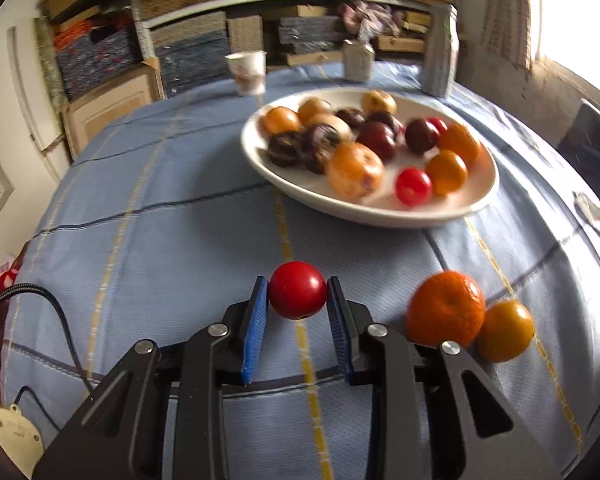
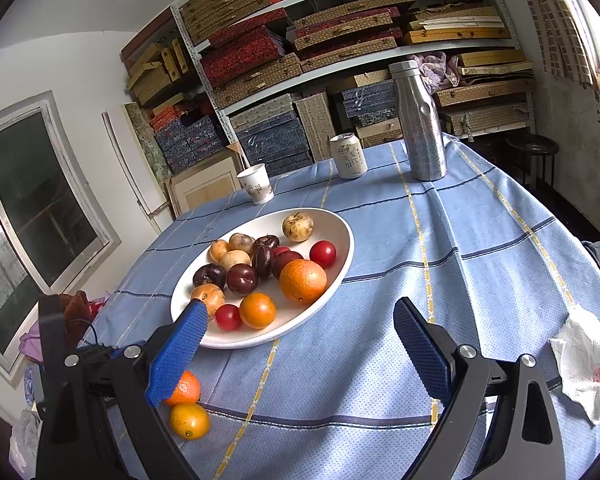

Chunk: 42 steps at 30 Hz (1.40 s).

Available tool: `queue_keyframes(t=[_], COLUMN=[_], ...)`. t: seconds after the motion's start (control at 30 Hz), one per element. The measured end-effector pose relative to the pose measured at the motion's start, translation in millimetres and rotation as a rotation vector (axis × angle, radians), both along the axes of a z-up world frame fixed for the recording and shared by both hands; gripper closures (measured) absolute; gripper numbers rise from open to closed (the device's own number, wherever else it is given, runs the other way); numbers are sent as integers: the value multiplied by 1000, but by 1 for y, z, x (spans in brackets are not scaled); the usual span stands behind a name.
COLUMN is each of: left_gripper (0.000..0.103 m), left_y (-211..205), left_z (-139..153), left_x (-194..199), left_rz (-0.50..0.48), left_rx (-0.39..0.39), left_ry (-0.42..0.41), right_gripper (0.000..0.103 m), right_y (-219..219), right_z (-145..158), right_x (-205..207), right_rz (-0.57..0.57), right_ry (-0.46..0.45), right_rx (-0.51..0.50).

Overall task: Organize fruits
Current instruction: 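Grasp a red tomato on the cloth with the left tool, then hold the tomato in the left tool while the right tool grasps an orange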

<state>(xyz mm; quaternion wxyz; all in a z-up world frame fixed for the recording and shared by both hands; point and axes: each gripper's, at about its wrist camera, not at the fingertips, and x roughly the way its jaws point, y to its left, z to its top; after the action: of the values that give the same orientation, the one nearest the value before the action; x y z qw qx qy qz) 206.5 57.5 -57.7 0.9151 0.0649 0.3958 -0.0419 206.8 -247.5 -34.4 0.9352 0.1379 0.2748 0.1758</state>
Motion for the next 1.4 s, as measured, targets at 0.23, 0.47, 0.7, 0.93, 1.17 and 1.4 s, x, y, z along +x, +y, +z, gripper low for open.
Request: queue_keyframes(t=[0.23, 0.47, 0.7, 0.93, 1.17, 1.4], left_gripper=[74, 74, 74, 74, 74, 74], left_y=[21, 27, 31, 34, 30, 27], left_z=[18, 23, 27, 29, 24, 19], left_x=[-6, -9, -11, -11, -8, -5], left_rz=[77, 84, 96, 97, 96, 88], left_rx=[-36, -63, -83, -100, -87, -79], left_ry=[-56, -60, -66, -66, -47, -27], right_gripper=[8, 9, 19, 40, 55, 56], right_y=[40, 122, 173, 192, 185, 185], right_z=[-5, -21, -27, -38, -42, -43], right_x=[-11, -25, -21, -22, -20, -18], right_rz=[188, 372, 452, 497, 492, 486], right_ry=[-3, 37, 39, 48, 85, 76], right_rx=[-47, -320, -534, -581, -534, -526])
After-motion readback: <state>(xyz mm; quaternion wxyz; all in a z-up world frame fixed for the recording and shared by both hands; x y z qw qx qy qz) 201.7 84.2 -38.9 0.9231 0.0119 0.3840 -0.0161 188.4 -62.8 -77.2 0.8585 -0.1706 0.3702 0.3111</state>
